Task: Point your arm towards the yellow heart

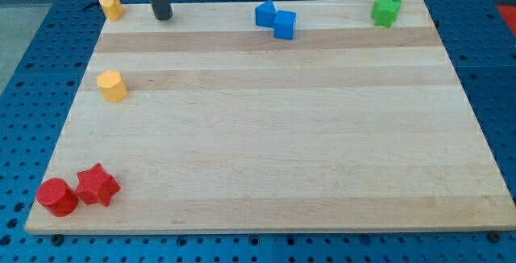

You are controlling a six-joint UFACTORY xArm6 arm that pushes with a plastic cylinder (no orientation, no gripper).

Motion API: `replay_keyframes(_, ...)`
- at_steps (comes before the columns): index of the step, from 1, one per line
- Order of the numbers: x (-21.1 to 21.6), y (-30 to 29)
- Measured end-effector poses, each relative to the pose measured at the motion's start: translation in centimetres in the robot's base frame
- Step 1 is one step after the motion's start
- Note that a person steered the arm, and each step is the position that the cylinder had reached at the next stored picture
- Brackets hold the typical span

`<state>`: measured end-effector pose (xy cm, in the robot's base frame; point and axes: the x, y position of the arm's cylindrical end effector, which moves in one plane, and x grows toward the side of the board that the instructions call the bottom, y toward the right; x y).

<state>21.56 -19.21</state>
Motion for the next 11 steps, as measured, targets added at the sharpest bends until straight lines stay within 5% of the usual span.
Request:
replay_keyframes(2,-2.4,-0.3)
replay_keyframes(4,-1.3,8.6)
replay_keyframes(7,5.1,7.6)
replay_keyframes(9,-2.4,4.2)
replay_keyframes(11,0.3,-0.5)
